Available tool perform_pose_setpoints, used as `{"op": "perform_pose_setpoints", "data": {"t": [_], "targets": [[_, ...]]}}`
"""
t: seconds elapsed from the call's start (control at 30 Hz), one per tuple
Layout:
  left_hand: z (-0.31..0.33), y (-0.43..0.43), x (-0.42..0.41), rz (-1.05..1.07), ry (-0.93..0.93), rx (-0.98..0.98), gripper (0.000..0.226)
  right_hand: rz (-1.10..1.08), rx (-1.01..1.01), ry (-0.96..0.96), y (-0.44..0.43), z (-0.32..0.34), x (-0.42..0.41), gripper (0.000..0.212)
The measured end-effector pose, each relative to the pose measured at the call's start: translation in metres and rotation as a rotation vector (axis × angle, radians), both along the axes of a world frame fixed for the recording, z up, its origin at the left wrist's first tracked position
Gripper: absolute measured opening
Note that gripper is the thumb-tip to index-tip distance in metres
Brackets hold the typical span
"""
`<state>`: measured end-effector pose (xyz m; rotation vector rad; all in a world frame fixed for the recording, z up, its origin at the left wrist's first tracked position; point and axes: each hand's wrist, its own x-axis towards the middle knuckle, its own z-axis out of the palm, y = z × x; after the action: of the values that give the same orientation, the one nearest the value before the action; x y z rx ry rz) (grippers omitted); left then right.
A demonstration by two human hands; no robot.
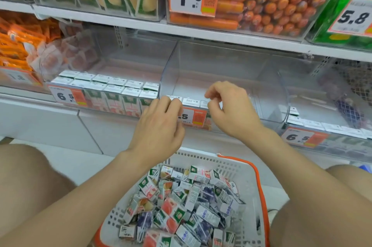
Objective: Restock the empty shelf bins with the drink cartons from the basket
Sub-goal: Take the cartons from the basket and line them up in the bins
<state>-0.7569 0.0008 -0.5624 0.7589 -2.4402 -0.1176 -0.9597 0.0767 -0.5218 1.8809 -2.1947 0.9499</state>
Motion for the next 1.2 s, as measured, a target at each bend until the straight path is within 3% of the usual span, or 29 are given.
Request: {"op": "perform_pose_setpoints", "data": {"t": [0.03, 0.1, 0.23, 0.37, 0.47, 0.6, 0.63, 0.77, 0.9, 0.97, 1.07, 1.2], "targets": [[-0.007, 0.001, 0.0, -0.005, -0.053, 0.062, 0.017, 0.069, 0.005, -0.064, 0.008, 0.004, 0.012, 0.023], [-0.027, 0.001, 0.002, -0.011, -0.258, 0.24, 0.013, 0.21, 0.233, -0.113, 0.021, -0.002, 0.03, 0.023], [-0.081, 0.0, 0.005, -0.099, -0.658, 0.453, 0.017, 0.365, 0.733, 0.06, 0.036, -0.06, 0.043, 0.022], [-0.135, 0.006, 0.007, -0.19, -0.868, 0.542, 0.025, 0.338, 1.013, 0.133, 0.052, -0.124, 0.034, 0.032], [-0.17, 0.011, 0.012, -0.21, -0.956, 0.609, 0.033, 0.263, 1.142, 0.086, 0.062, -0.172, 0.022, 0.027], [-0.203, 0.02, 0.018, -0.203, -1.045, 0.651, 0.054, 0.218, 1.186, 0.068, 0.072, -0.22, 0.016, 0.013], [-0.208, 0.022, 0.018, -0.212, -1.062, 0.654, 0.064, 0.222, 1.178, 0.056, 0.073, -0.232, 0.015, 0.019], [-0.232, 0.023, 0.016, -0.275, -1.164, 0.656, 0.092, 0.307, 1.208, 0.064, 0.075, -0.271, 0.023, 0.088], [-0.254, 0.024, 0.018, -0.324, -1.16, 0.591, 0.079, 0.289, 1.226, 0.015, 0.08, -0.282, 0.031, 0.104], [-0.258, 0.025, 0.019, -0.318, -1.102, 0.572, 0.065, 0.24, 1.232, -0.045, 0.083, -0.286, 0.028, 0.097], [-0.257, 0.026, 0.018, -0.298, -1.052, 0.563, 0.041, 0.23, 1.147, -0.083, 0.086, -0.295, 0.023, 0.053], [-0.253, 0.033, 0.016, -0.281, -1.037, 0.5, 0.052, 0.197, 0.961, -0.127, 0.091, -0.294, 0.029, 0.034]]}}
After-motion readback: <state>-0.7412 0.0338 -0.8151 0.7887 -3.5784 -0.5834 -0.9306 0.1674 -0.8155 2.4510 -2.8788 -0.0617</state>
